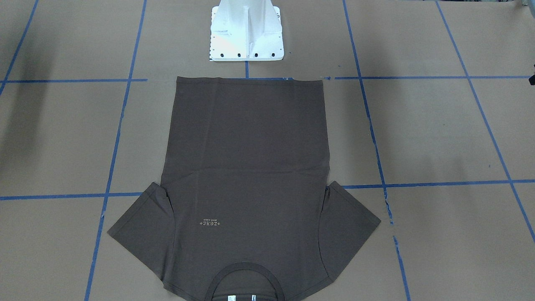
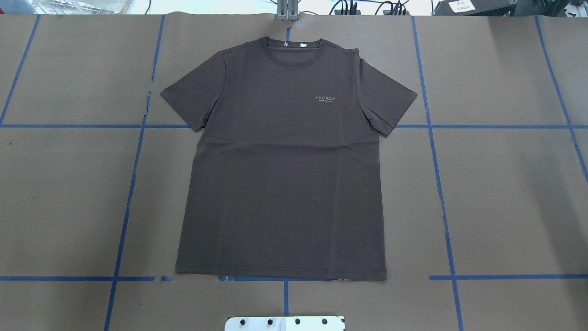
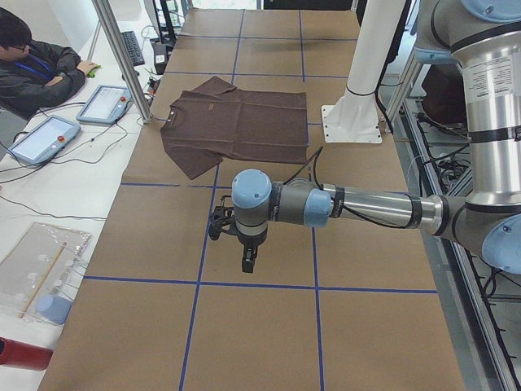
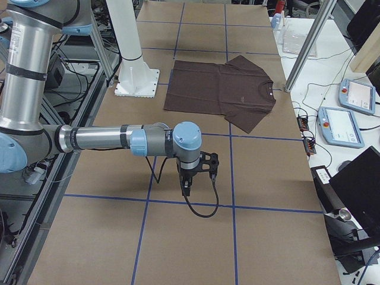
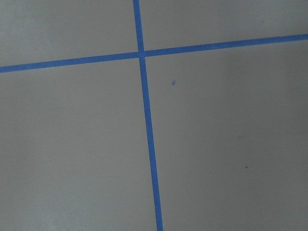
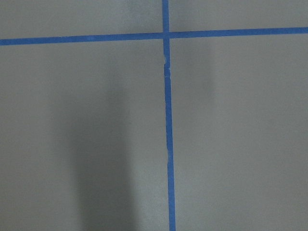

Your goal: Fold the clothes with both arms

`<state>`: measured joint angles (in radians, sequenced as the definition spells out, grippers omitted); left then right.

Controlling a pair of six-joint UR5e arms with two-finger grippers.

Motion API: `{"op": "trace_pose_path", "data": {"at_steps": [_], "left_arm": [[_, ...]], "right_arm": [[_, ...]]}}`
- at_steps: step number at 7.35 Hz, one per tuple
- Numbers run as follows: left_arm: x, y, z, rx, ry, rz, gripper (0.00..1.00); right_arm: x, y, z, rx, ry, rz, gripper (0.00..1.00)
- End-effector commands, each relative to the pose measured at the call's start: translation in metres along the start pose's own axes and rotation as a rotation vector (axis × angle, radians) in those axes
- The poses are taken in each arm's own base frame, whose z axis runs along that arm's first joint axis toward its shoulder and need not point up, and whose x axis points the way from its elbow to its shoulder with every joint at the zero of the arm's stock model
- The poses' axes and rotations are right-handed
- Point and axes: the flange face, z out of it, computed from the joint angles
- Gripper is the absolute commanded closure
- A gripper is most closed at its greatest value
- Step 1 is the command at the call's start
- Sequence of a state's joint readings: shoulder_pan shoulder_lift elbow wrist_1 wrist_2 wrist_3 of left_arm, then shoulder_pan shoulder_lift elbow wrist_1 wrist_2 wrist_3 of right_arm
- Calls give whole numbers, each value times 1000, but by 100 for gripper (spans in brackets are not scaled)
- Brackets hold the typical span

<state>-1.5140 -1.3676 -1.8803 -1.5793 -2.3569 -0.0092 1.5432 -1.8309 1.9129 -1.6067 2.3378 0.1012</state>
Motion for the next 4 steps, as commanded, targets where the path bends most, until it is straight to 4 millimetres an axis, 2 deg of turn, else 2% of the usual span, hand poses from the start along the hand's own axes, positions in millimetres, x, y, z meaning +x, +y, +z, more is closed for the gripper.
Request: {"op": "trace_pose_path", "data": {"at_steps": [1,4], "left_arm": [[10,-2,-9,21,2,28,0],[15,-8,-15,49,-6,61,0]], "right_arm": [[0,0,0,1,0,-1,0],[-5,-6,-3,10,-4,-13,0]]}}
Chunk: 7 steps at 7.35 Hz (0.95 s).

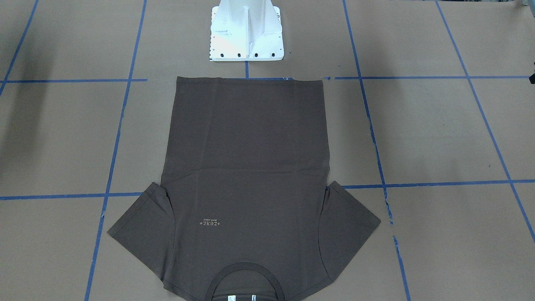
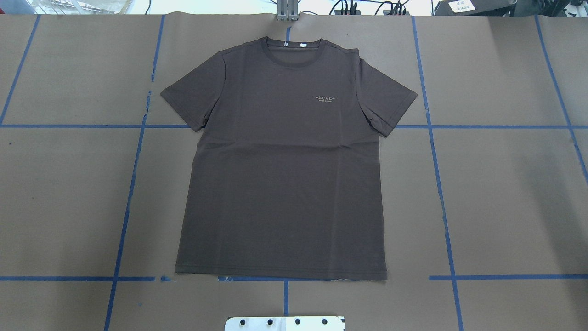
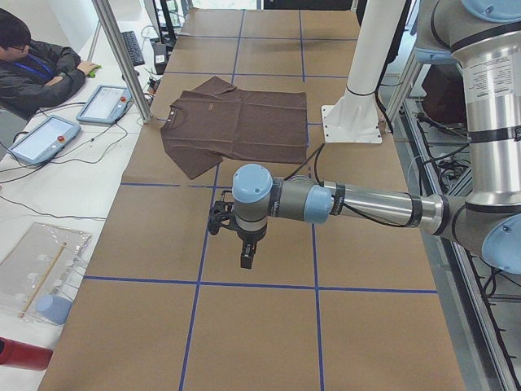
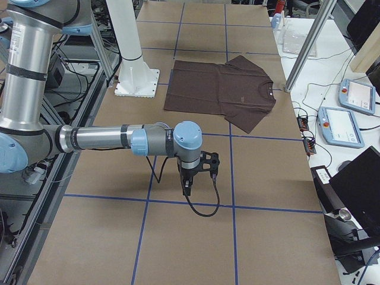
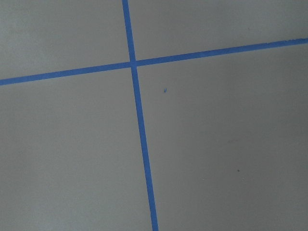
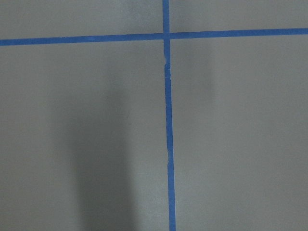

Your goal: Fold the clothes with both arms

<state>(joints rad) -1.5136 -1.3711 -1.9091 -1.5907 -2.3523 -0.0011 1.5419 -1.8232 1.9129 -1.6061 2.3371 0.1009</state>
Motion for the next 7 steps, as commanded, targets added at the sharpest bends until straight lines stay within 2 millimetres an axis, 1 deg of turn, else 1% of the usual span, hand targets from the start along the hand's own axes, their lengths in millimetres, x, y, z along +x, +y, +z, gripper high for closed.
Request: {"op": "trace_pose_path", "data": {"at_steps": [1,2,3,4,5,6,7], "left_arm": [[9,-10,-8,69,4,59,0],[17,-22,-17,110,-7,99,0],[40,-42,-41,180,-5,172,0],[65,-71,-66,304,-1,303,0],[63,-65,-64,347,-4,337,0],[60,-60,-61,362,2,349,0],[59,-60,-60,361,2,348,0]], "right_arm": [[-14,-11,-11,39,-20,-35,0],[-30,-27,-23,105,-27,-110,0],[-54,-44,-34,198,-42,-224,0],[-67,-47,-35,232,-64,-262,0],[-75,-50,-39,232,-106,-253,0],[-92,-60,-44,239,-128,-284,0],[-131,-82,-54,254,-157,-321,0]]}}
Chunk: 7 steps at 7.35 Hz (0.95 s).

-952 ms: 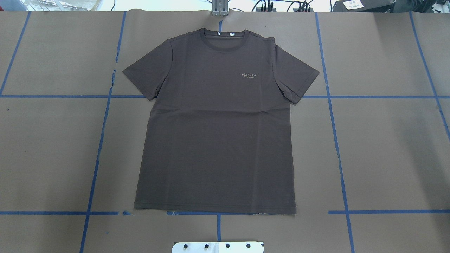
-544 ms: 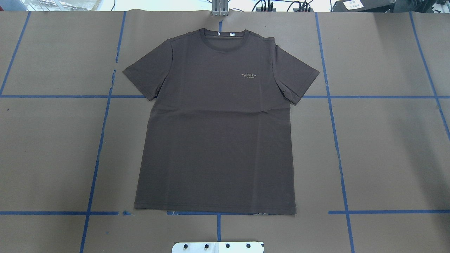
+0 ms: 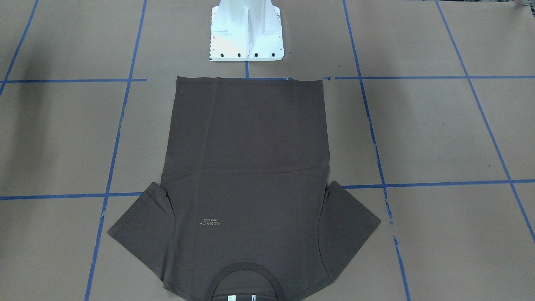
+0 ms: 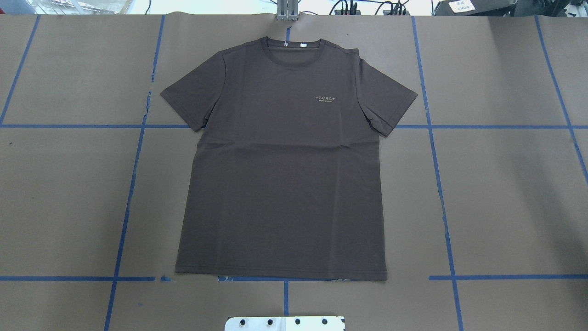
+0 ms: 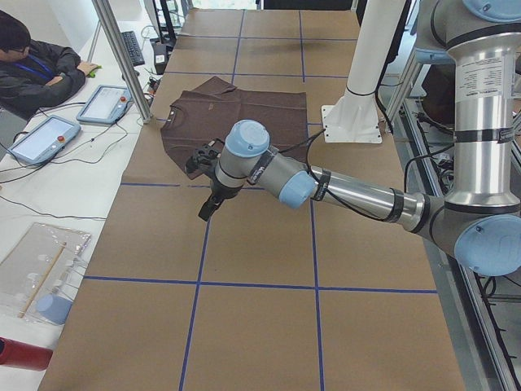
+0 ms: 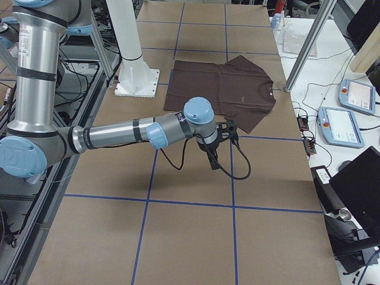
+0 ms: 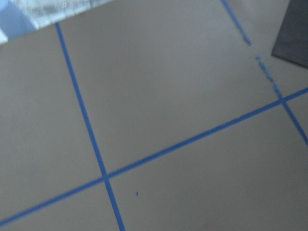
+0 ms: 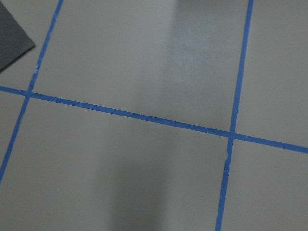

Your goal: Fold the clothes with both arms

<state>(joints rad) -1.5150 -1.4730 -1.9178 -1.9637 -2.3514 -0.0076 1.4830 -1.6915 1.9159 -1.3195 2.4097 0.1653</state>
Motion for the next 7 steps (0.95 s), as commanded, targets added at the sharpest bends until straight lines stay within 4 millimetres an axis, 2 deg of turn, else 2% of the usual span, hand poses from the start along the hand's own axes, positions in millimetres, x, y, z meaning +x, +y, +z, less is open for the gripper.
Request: {"op": "trace_pose_path", "data": {"at_steps": [1,2,3,5,7], "left_arm": [[0,1,-1,18,0,17,0],[1,0,-1,19,2,20,0],[2,0,-2,25,0,30,0],[2,0,-2,26,0,31,0],[2,5,-2,35,-2,38,0]], "right_arm": [[-56,-61,12,17,-60,-46,0],[-72,-93,29,6,-75,-40,0],[-96,-131,44,0,-94,-16,0],[-165,-183,88,8,-90,65,0],[-218,-185,174,142,-89,198,0]]}}
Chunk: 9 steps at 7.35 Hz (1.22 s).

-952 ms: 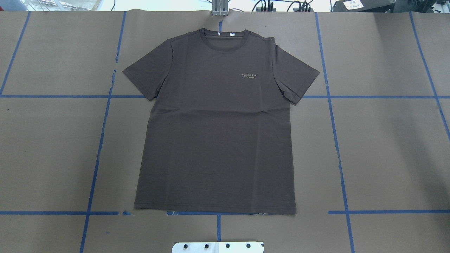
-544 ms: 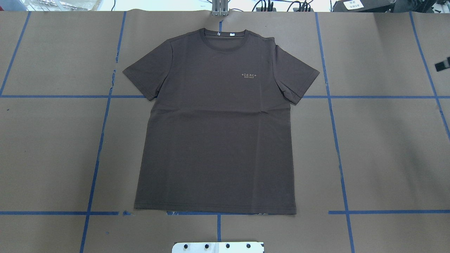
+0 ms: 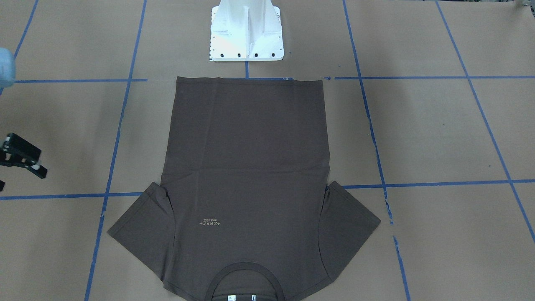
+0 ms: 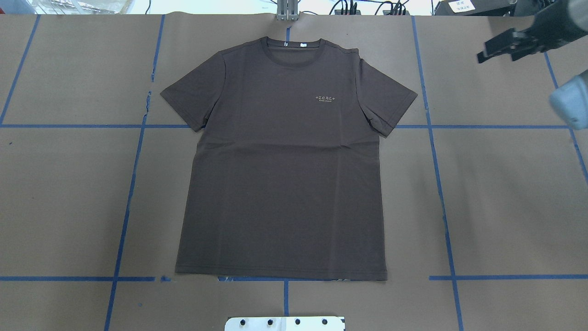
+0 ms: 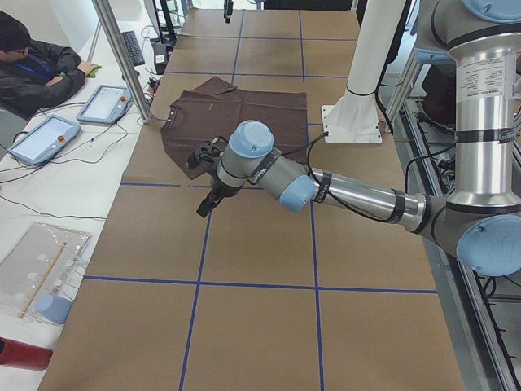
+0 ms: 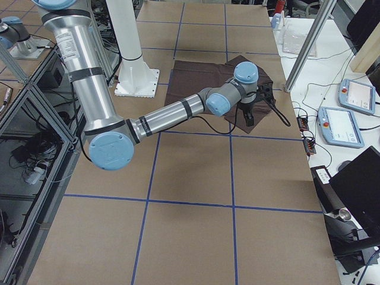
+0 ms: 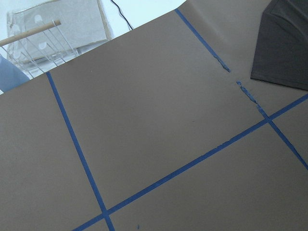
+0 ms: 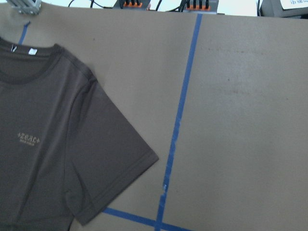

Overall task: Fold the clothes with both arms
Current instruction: 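Move the right gripper down to the sleeve nearest it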

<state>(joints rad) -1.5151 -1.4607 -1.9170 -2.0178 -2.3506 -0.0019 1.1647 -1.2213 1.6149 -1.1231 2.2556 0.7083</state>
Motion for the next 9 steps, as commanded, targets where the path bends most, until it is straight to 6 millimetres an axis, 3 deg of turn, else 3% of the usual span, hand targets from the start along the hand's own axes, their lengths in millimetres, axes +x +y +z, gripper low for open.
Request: {"op": "trace_pose_path", "data": {"at_steps": [1,2,4,6,9], "left_arm": [[-1,3,1,3,-1,5,0],[-1,3,1,3,0,5,0],[-2,8,2,-3,-1,-1,0],[-2,8,2,-4,-1,-3,0],[-2,8,2,-3,-1,2,0]], "right_arm": [[-50,-4,101,126,-13,89,2],[-52,-3,136,150,-7,104,4],[-44,-2,169,154,25,107,7],[-48,6,195,163,73,104,11],[-47,18,216,168,116,97,15]]}}
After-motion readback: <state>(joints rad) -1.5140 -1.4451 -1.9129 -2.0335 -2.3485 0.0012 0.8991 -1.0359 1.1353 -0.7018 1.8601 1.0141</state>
